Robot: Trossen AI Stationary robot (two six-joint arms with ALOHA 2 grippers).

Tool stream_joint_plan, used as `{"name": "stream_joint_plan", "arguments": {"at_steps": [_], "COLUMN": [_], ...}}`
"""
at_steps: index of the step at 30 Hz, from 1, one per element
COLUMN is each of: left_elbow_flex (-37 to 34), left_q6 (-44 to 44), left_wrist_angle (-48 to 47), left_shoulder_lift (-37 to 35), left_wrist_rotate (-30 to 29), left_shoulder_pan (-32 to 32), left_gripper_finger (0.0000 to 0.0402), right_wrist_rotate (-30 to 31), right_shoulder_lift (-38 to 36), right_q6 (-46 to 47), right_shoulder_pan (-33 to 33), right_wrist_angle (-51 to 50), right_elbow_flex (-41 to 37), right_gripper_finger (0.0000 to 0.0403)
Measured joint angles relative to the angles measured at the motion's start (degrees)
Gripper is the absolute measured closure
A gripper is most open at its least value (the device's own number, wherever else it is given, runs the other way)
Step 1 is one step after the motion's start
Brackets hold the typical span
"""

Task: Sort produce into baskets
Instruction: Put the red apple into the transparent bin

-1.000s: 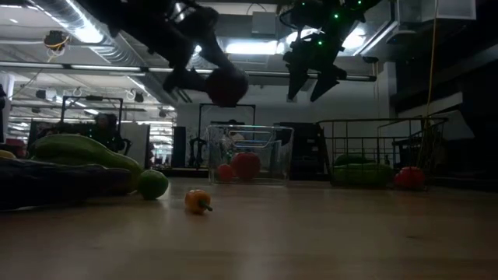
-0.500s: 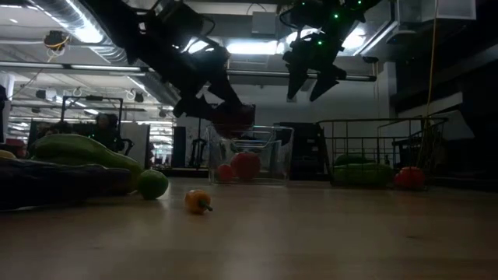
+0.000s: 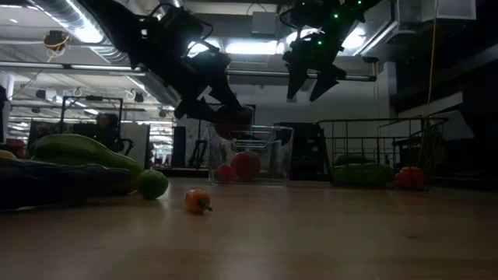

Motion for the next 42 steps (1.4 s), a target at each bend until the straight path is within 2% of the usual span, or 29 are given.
{"name": "stream_joint_plan", "arguments": {"at_steps": [15,21,23,27,38,42], "left_elbow_flex": [0.0,0.0,0.0,0.0,0.0,0.0], "left_q6": [-1.24,5.09,6.36,2.34,1.29,-6.91], "left_wrist_angle": [0.7,0.14,0.48,0.22,-0.89,-2.36], "left_shoulder_lift": [0.0,0.0,-0.02,-0.02,-0.02,-0.02], "left_wrist_rotate": [0.22,0.15,1.79,5.16,5.07,5.42], "left_shoulder_pan": [1.19,1.37,1.43,1.31,1.34,1.16], "left_gripper_finger": [0.0095,0.0095,0.0095,0.0095,0.0095,0.0095], "right_wrist_rotate": [0.0,0.0,0.0,0.0,-0.01,0.0], "right_shoulder_lift": [0.0,0.0,0.0,0.0,0.0,0.0], "right_q6": [0.0,0.01,0.01,-0.01,0.01,0.01], "right_shoulder_pan": [-0.01,-0.01,0.01,-0.01,-0.01,-0.01], "right_wrist_angle": [-0.01,-0.01,-0.01,-0.01,-0.03,-0.01], "right_elbow_flex": [0.0,0.0,0.0,0.0,0.0,0.0], "right_gripper_finger": [0.0006,0.0006,0.0006,0.0006,0.0006,0.0006]}}
